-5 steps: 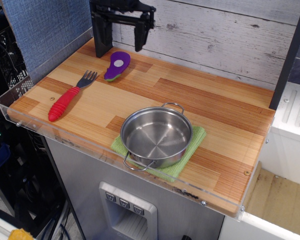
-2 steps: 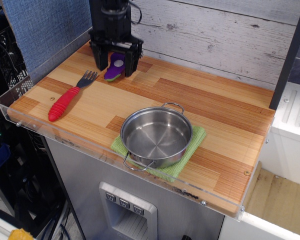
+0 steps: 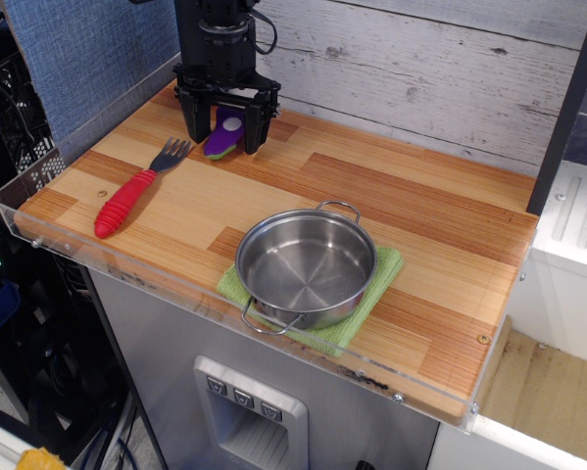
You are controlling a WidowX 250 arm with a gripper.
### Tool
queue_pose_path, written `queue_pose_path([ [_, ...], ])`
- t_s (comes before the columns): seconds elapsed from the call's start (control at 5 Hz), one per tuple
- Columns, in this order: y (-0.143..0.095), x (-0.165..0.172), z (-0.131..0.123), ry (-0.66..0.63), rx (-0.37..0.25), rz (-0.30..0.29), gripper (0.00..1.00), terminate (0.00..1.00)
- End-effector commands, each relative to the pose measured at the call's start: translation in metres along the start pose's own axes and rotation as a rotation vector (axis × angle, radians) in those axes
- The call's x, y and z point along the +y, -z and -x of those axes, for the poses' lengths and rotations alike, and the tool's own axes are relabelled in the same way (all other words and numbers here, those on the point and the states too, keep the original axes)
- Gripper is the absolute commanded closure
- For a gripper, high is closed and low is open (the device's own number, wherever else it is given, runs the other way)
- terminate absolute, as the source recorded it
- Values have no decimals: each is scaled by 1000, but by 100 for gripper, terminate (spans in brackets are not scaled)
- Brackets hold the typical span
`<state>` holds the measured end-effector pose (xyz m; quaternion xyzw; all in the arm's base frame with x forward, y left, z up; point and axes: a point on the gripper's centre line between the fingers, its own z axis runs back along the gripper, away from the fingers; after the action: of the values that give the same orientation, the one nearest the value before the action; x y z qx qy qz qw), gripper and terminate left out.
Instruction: Move the cut egg plant and place into bowl
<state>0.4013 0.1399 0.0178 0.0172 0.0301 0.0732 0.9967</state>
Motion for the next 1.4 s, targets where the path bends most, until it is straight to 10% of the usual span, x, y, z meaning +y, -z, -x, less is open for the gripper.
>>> queue_pose_path([
  [0.0,-16,2,-3,6,-47,-28,100,0],
  [0.8,-112,-41,47,180,-213,114,100,0],
  [1.2,-68,-81,108,329,-51,90,100,0],
])
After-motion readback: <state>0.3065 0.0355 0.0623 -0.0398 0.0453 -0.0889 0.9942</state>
